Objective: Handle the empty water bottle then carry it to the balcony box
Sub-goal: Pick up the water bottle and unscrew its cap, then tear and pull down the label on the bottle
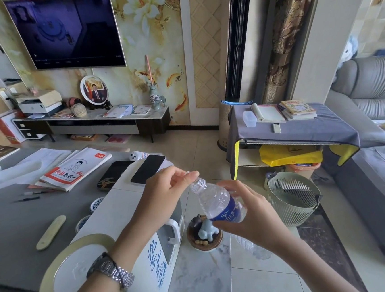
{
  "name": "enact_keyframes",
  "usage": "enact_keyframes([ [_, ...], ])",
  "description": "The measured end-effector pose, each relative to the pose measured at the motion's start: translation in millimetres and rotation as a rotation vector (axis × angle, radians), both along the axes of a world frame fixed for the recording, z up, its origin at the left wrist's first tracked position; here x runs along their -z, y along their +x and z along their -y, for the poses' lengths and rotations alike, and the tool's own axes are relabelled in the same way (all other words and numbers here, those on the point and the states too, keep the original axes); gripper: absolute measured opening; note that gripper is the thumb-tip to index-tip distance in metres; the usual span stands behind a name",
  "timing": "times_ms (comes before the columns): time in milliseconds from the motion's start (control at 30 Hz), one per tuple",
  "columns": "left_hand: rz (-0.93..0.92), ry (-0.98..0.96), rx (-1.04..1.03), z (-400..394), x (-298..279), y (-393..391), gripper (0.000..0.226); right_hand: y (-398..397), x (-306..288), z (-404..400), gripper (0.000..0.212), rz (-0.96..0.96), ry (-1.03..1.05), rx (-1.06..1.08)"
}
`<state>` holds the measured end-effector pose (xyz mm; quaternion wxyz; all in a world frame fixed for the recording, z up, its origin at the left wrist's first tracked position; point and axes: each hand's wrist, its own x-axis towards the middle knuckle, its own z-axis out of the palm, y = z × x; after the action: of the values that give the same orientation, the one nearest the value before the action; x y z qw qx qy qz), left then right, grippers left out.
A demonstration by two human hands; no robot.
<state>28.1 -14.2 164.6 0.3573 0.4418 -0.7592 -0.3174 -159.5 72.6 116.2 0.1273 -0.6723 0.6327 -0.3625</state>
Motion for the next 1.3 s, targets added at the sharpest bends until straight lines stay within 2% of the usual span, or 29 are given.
enact_keyframes([
  [133, 0.025, -0.062, -0.042, 16.4, 10.4, 16.5, 0.020, -0.3, 3.0, 5.2, 0.076, 0.012, 0.014, 0.007],
  [367, 0.224, 0.079, -0.175, 50.8, 54.7, 69.5, 0.033, 13.7, 2.2, 23.9, 0.077, 0.086, 0.045, -0.016],
  [500, 0.304, 0.115, -0.301, 62.1, 74.4, 88.5, 0.030, 24.8, 1.3, 34.8, 0.077, 0.110, 0.063, -0.049],
  [667, 0.363, 0.128, -0.316, 69.8, 90.3, 92.6, 0.029, 33.0, 1.7, 41.8, 0.075, 0.127, 0.078, -0.065],
  [1067, 0.337, 0.240, -0.325, 75.0, 103.7, 91.6, 0.033, 33.0, 2.7, 38.1, 0.076, 0.133, 0.091, -0.067],
  [1300, 0.284, 0.335, -0.299, 78.2, 98.7, 92.0, 0.056, 26.7, 0.4, 35.1, 0.076, 0.174, 0.092, -0.057],
])
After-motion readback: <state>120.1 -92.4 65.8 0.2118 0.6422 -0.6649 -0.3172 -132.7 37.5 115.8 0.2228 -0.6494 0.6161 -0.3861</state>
